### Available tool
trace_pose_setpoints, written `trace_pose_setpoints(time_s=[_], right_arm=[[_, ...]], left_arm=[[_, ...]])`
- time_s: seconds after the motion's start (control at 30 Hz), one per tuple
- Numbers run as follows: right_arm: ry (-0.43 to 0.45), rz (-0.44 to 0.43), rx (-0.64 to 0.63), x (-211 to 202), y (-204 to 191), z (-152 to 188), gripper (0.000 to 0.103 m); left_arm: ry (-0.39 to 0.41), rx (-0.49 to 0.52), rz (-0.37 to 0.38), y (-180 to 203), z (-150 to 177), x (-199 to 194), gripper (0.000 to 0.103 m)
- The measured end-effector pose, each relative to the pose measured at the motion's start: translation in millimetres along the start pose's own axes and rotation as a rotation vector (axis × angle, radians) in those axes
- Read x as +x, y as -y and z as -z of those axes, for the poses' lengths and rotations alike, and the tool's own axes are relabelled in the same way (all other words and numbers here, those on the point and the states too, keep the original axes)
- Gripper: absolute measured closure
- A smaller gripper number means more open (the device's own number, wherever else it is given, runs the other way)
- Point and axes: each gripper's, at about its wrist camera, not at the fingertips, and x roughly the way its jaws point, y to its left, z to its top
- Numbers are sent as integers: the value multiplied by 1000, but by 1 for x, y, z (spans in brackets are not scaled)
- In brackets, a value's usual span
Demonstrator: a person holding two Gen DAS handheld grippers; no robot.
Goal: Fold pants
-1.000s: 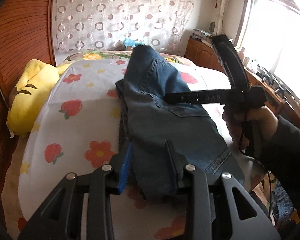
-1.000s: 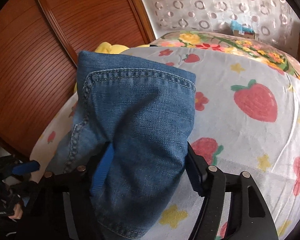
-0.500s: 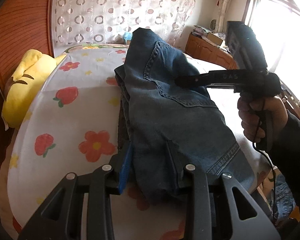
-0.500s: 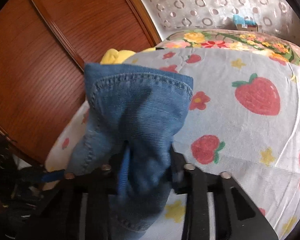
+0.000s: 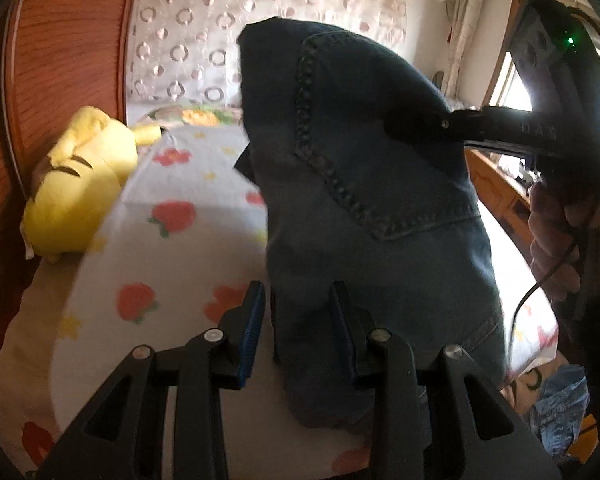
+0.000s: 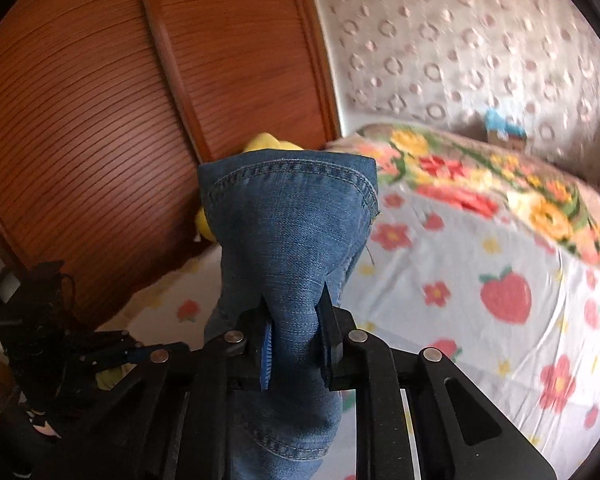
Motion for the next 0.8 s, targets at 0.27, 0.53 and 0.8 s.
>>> trace_pose_setpoints(time_s=[0.27,0.53,0.8], right_arm=[[-17,-19,-115,27,-45,-44,88],[-48,-80,-131,79,-58,-100,88],[28,-244,-12,112,-41,-174,88]], left_arm=[[110,-11,-19,-27,-35,-36,71],[177,-46,-37,-73,-72,-50,71],[216,-41,-88,-113,-125,-39,71]])
